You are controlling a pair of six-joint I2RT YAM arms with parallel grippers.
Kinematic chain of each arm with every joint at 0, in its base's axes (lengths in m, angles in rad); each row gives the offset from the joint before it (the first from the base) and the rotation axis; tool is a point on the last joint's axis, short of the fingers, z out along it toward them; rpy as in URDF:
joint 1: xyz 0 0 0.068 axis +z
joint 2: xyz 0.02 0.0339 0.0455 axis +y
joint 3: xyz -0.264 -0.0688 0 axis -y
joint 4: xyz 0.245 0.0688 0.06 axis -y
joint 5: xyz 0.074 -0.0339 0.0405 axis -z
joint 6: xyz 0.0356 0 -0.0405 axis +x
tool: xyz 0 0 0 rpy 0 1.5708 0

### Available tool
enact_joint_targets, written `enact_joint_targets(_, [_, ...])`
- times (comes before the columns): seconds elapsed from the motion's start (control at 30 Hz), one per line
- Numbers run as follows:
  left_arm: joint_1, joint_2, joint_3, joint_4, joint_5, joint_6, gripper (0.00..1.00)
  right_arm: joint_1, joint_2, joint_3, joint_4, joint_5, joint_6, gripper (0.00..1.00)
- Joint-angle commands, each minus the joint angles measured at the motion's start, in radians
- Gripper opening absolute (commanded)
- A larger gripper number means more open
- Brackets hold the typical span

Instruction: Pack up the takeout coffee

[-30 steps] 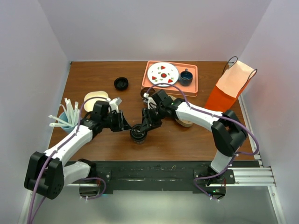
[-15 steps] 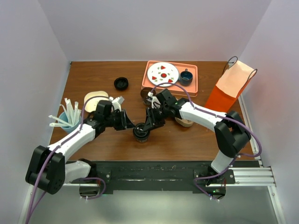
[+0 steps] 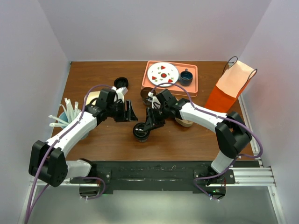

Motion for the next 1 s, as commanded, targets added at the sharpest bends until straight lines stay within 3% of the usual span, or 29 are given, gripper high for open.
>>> enact_joint_targets(0.0, [-0.005,-0.019,0.062,-0.048,0.026,0.082,0.64,0.008,0.008,-0.001,-0.049,0.1,-0.027,0.37])
enact_joint_targets(0.27, [-0.006,-0.036,-0.073,0.041,0.152,0.114,0.7,0.008,0.019,0.011,-0.063,0.097,-0.039,0.38])
enact_joint_targets(0.57, [-0.031,0.032,-0.153,0.15,0.198,0.102,0.69,0.008,0.022,0.028,-0.064,0.094,-0.036,0.38])
enact_joint_targets(0.97, [-0.032,0.098,-0.17,0.153,0.103,0.116,0.44,0.007,-0.016,0.034,-0.063,0.06,-0.012,0.41])
